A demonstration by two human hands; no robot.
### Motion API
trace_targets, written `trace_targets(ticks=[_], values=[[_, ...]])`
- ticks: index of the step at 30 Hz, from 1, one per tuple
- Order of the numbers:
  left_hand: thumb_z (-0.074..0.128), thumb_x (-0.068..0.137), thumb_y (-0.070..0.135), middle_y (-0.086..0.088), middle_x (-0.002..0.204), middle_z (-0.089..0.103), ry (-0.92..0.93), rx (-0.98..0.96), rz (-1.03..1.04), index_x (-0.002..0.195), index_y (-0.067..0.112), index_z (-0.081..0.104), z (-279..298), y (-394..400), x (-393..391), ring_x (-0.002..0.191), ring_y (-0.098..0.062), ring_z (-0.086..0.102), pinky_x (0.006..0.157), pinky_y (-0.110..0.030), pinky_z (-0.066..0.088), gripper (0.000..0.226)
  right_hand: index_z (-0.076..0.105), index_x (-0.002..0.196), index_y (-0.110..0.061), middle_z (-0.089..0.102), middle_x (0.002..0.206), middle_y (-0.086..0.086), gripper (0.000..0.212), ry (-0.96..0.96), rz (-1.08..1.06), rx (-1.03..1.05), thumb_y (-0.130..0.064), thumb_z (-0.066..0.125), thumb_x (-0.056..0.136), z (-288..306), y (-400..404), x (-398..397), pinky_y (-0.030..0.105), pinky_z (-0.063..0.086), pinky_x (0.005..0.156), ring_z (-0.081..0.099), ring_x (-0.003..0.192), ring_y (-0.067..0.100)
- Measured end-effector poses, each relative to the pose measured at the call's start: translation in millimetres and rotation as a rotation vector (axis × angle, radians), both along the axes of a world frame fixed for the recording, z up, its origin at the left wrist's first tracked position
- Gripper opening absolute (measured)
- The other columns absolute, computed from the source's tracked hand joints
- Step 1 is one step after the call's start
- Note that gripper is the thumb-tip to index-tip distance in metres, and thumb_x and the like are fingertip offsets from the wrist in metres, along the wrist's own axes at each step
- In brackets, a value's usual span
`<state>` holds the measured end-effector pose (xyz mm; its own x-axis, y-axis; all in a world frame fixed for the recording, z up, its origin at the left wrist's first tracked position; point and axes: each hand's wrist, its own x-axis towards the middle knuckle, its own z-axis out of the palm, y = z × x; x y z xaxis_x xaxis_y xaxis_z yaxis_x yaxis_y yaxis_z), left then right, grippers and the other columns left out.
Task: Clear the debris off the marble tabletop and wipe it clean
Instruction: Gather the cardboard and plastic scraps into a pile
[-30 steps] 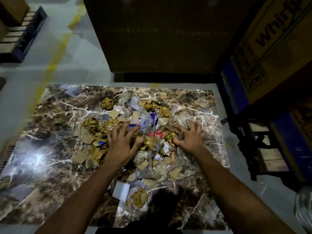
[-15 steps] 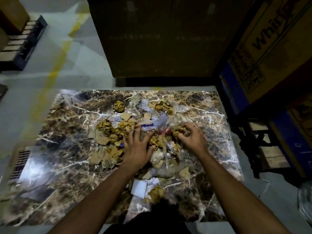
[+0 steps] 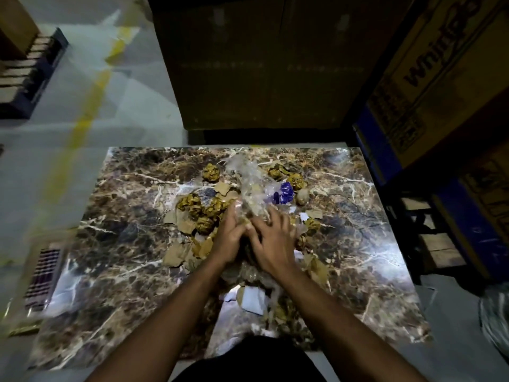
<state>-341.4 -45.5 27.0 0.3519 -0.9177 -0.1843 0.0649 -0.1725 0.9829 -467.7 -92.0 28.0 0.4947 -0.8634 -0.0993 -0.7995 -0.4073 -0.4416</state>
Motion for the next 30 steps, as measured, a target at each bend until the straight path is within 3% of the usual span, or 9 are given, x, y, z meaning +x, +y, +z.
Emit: trace_targets(ticks=[4,8,11,13,15,20,24,26,30], values=[[0.054,0.090,0.033,-0.001,0.161,0.029,-0.106,-0.030,0.053,0.147,0.054,0.025,-2.4,9.1,12.7,0.143,-0.020,0.038,0.107,-0.034,0.042,0.067,0.059,0.137,-0.037,0.020,0.169,0.000,0.041,0.162,0.175,-0.029,-0.045,0.052,0.097,-32.1,15.8,5.5,0.064,0.006,0.122,0.003,0.156,0.035],[0.046,0.091,0.061,0.007,0.168,0.011,-0.595,0.101,-0.177,0.158,0.040,0.017,-6.9,1.1,19.4,0.153,-0.023,0.010,0.121,-0.055,0.013,0.076,0.063,0.136,-0.024,0.018,0.169,0.004,0.043,0.150,0.237,0.074,-0.027,0.061,0.093,-37.1,14.9,9.7,0.056,-0.010,0.125,-0.006,0.157,0.030],[0.035,0.088,0.077,0.003,0.168,0.015,-0.801,0.225,-0.435,0.160,0.040,0.012,-18.0,2.6,23.0,0.153,-0.024,0.009,0.121,-0.063,0.016,0.084,0.043,0.140,-0.024,0.050,0.145,0.007,0.059,-0.202,0.130,0.280,-0.015,0.067,0.087,-26.8,7.8,3.4,0.058,0.025,0.122,0.039,0.141,0.031],[0.030,0.085,0.085,0.004,0.166,0.019,-0.944,0.218,-0.511,0.159,0.041,0.012,-27.1,4.7,26.4,0.152,-0.023,0.013,0.119,-0.061,0.021,0.088,0.030,0.128,-0.032,0.057,0.126,0.000,0.064,-0.427,0.017,0.465,-0.012,0.071,0.084,-19.9,3.3,-8.4,0.037,0.055,0.098,0.061,0.115,0.019],[0.035,0.084,0.085,0.003,0.165,0.021,-1.112,0.223,-0.546,0.158,0.043,0.008,-31.4,4.0,27.9,0.150,-0.026,0.018,0.119,-0.056,0.026,0.089,0.025,0.132,-0.030,0.057,0.129,0.001,0.073,-0.549,0.009,0.560,-0.005,0.074,0.083,-16.9,-3.0,-19.4,0.023,0.056,0.091,0.064,0.115,0.013],[0.066,0.084,0.064,-0.004,0.161,0.025,-1.267,0.224,-0.532,0.156,0.047,0.009,-30.8,3.0,19.0,0.148,-0.029,0.021,0.118,-0.051,0.027,0.094,0.058,0.128,-0.020,0.063,0.133,0.003,0.057,-0.679,-0.038,0.393,0.003,0.067,0.077,-5.6,-8.4,-51.9,0.042,0.051,0.108,0.060,0.127,0.014],[0.066,0.085,0.057,-0.005,0.157,0.030,-1.277,0.218,-0.493,0.155,0.050,0.015,-36.0,2.5,14.4,0.145,-0.029,0.025,0.116,-0.047,0.028,0.086,0.064,0.113,-0.031,0.065,0.120,-0.005,0.038,-0.579,-0.359,0.021,-0.033,0.077,0.078,-5.9,9.9,-108.1,0.050,0.056,0.095,0.063,0.111,0.011],[0.067,0.085,0.055,-0.005,0.157,0.031,-1.276,0.219,-0.481,0.154,0.049,0.019,-37.2,2.5,13.1,0.144,-0.028,0.027,0.116,-0.048,0.028,0.085,0.053,0.132,-0.035,0.054,0.141,-0.001,0.073,-0.482,-0.420,-0.017,-0.061,0.079,0.069,-19.0,33.0,-139.2,0.055,0.047,0.108,0.052,0.128,0.020],[0.071,0.082,0.052,-0.005,0.158,0.030,-1.276,0.253,-0.482,0.153,0.048,0.022,-38.1,1.7,12.0,0.144,-0.028,0.027,0.117,-0.049,0.028,0.086,0.009,0.161,-0.042,-0.008,0.172,-0.006,0.142,-0.278,-0.318,0.172,-0.093,0.073,0.045,-57.2,105.5,-148.6,0.069,0.012,0.119,0.003,0.158,0.029]])
